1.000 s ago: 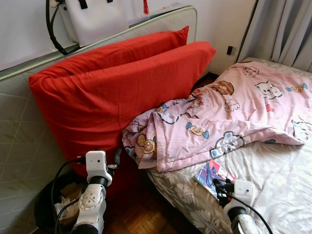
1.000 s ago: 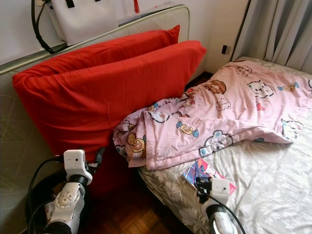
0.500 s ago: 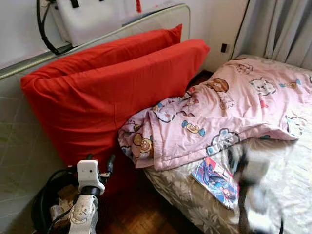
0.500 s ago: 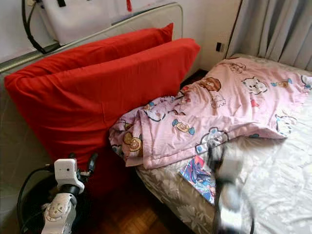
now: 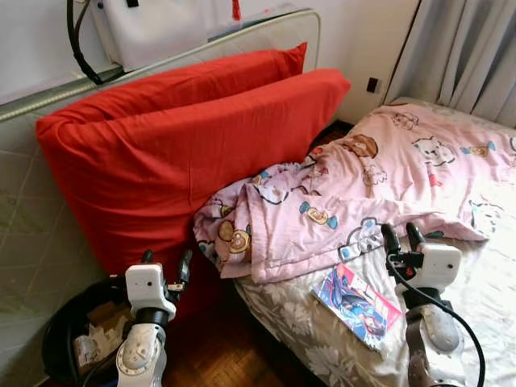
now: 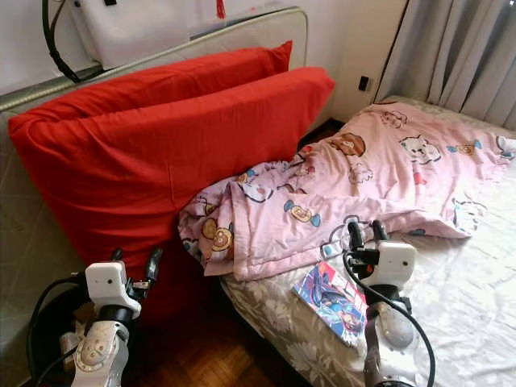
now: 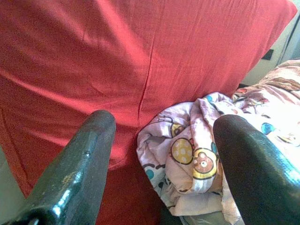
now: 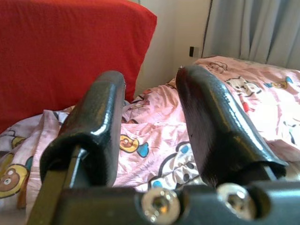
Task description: Clean up the room
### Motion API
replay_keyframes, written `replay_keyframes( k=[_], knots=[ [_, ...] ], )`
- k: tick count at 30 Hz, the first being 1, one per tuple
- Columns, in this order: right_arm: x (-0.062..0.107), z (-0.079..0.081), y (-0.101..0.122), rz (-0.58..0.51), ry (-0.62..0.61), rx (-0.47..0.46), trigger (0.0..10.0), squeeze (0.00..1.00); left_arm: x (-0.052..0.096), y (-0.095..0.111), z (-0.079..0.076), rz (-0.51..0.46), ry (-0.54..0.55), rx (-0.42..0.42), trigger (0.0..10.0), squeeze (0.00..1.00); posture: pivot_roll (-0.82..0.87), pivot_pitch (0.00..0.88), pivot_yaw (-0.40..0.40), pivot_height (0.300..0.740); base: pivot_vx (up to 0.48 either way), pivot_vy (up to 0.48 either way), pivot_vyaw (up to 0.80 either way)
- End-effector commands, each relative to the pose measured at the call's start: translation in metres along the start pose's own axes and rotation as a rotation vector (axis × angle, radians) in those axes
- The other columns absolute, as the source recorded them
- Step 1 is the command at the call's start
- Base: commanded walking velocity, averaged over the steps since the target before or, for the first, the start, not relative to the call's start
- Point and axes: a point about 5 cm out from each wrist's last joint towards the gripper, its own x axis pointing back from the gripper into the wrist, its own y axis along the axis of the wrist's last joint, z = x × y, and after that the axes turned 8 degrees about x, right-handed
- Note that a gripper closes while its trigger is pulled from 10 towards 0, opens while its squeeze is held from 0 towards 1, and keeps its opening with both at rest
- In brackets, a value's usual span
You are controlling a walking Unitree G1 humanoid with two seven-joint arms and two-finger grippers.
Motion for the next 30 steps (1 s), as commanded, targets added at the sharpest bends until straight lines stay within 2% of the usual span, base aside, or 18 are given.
replay_keyframes(
  k=[1,3,5,7,10,17,20,23,26,30],
  knots=[
    [0.001,0.001,0.001,0.008,0.004,-0.01,10.0,0.0,0.0,0.003,0.003,-0.005,0.01,0.017,10.0,0.0,-0.09,0.001,0.014,0.74,0.0,0.0,0.0],
    [0.005,0.009,-0.004,0.058,0.006,0.03,10.0,0.0,0.002,0.003,0.0,0.005,-0.014,0.021,10.0,0.0,-0.09,0.011,0.016,0.74,0.0,0.0,0.0],
    [0.007,0.016,-0.01,0.083,0.008,0.025,10.0,0.0,0.003,0.004,-0.001,0.006,-0.022,0.02,10.0,0.0,-0.08,0.01,0.013,0.73,0.0,0.0,0.0],
    [0.007,0.018,-0.011,0.089,0.009,0.019,10.0,0.0,0.003,0.004,-0.001,0.007,-0.022,0.019,10.0,0.0,-0.08,0.01,0.013,0.725,0.0,0.0,0.0],
    [0.005,0.023,-0.003,0.105,0.024,0.013,10.0,0.0,0.003,0.009,-0.004,0.008,-0.026,0.026,10.0,0.0,-0.09,0.006,0.014,0.705,0.0,0.0,0.0],
    [0.005,0.022,0.003,0.07,0.014,-0.011,10.0,0.0,0.005,0.011,-0.007,0.009,-0.038,0.035,10.0,0.0,-0.09,0.01,0.016,0.69,0.0,0.0,0.0],
    [0.006,0.021,0.003,0.076,0.004,-0.004,10.0,0.0,0.009,0.009,-0.007,0.025,-0.042,0.032,10.0,0.0,-0.09,0.003,0.016,0.69,0.0,0.0,0.0],
    [0.007,0.022,0.001,0.131,0.022,0.017,10.0,0.0,0.01,0.01,-0.007,0.039,-0.052,0.03,10.0,0.0,-0.1,0.005,0.016,0.69,0.0,0.0,0.0],
    [0.009,0.023,0.001,0.128,0.02,-0.01,10.0,0.0,0.01,0.012,-0.007,0.042,-0.057,0.028,10.0,0.0,-0.1,0.006,0.017,0.67,0.0,0.0,0.0],
    [0.012,0.021,0.002,0.112,0.011,0.0,10.0,0.0,0.011,0.012,-0.007,0.043,-0.059,0.027,10.0,0.0,-0.1,0.003,0.02,0.66,0.0,0.0,0.0]
  ],
)
